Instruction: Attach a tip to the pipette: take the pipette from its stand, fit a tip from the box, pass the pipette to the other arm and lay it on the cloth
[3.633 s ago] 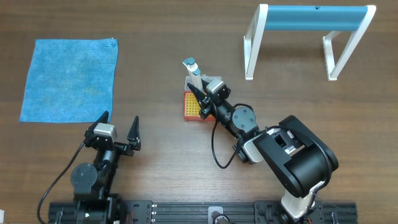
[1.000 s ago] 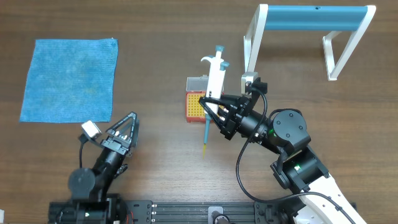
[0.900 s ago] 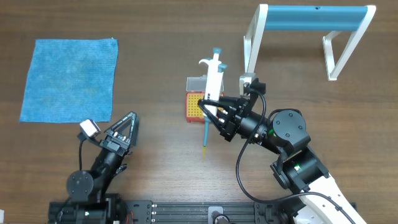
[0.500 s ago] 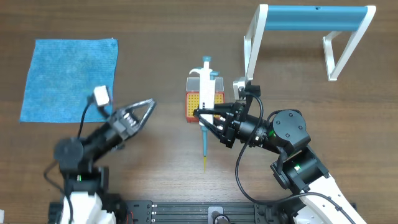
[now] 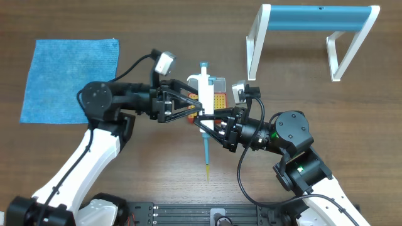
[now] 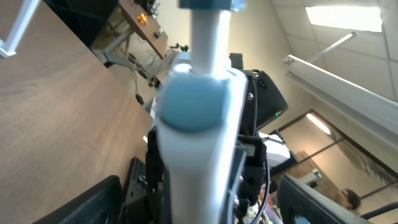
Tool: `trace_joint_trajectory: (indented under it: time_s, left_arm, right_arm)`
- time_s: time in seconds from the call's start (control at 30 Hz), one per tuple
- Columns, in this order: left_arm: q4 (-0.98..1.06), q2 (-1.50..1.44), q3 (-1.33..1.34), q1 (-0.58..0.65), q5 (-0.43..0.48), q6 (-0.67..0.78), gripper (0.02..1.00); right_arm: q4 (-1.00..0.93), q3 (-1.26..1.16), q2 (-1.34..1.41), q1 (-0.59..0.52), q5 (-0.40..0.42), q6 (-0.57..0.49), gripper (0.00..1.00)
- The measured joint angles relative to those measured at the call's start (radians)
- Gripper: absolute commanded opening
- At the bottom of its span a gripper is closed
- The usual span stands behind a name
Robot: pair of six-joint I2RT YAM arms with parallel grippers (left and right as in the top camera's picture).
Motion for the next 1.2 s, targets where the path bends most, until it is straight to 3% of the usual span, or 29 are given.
trace_joint_trajectory:
  time_s: [0.4,0.53,0.57,0.6,0.67,0.97,1.0,1.03,1.2]
  left_arm:
    - [0.058,0.018,0.002,-0.024,-0.033,0.01,0.79]
    - [0.058,0.018,0.002,-0.027,-0.041,0.018,0.57]
    - [0.058,0.018,0.002,-0.027,-0.043,0.027,0.428]
    - [0.057,0.018,0.003,-0.027,-0.045,0.024,0.196]
    - [0.058,0.018,0.004,-0.027,-0.048,0.026,0.025]
    - [0.053,0.016,0.01,-0.029,-0.05,-0.021,0.025]
    - [0.053,0.016,0.01,-0.029,-0.05,-0.021,0.025]
    - [0.053,0.016,0.01,-0.029,-0.05,-0.021,0.025]
    - [0.054,0.021,0.01,-0.032,-0.051,0.028,0.025]
  right_arm:
    - [0.0,0.0,0.0,0.049,-0.027,0.051,0.077]
    - [0.0,0.0,0.0,0.051,-0.029,0.053,0.08]
    - [0.0,0.0,0.0,0.051,-0.029,0.053,0.08]
    - [0.0,0.0,0.0,0.051,-0.03,0.055,0.08]
    - [0.0,0.0,0.0,0.051,-0.029,0.056,0.08]
    - [-0.007,-0.001,0.003,0.046,-0.021,0.029,0.082]
    - [-0.007,-0.001,0.003,0.046,-0.021,0.029,0.623]
    - [-0.007,-0.001,0.003,0.046,-0.021,0.029,0.974]
    - [0.003,0.0,0.004,0.05,-0.028,0.043,0.974]
